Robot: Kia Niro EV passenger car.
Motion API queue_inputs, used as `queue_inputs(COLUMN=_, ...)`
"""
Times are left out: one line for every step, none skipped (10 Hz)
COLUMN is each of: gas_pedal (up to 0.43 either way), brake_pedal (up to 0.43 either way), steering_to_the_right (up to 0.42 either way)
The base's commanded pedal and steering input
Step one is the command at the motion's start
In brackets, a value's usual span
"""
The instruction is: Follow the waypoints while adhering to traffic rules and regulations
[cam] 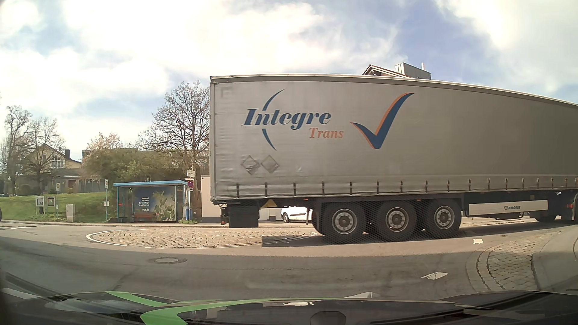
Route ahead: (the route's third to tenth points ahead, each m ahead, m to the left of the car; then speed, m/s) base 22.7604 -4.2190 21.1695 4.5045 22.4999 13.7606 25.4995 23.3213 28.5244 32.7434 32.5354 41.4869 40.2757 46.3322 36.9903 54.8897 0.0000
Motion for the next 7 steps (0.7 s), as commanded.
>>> queue_inputs(gas_pedal=0.0, brake_pedal=0.396, steering_to_the_right=0.101)
queue_inputs(gas_pedal=0.0, brake_pedal=0.396, steering_to_the_right=0.101)
queue_inputs(gas_pedal=0.0, brake_pedal=0.396, steering_to_the_right=0.101)
queue_inputs(gas_pedal=0.0, brake_pedal=0.396, steering_to_the_right=0.101)
queue_inputs(gas_pedal=0.0, brake_pedal=0.396, steering_to_the_right=0.101)
queue_inputs(gas_pedal=0.0, brake_pedal=0.396, steering_to_the_right=0.102)
queue_inputs(gas_pedal=0.0, brake_pedal=0.396, steering_to_the_right=0.101)
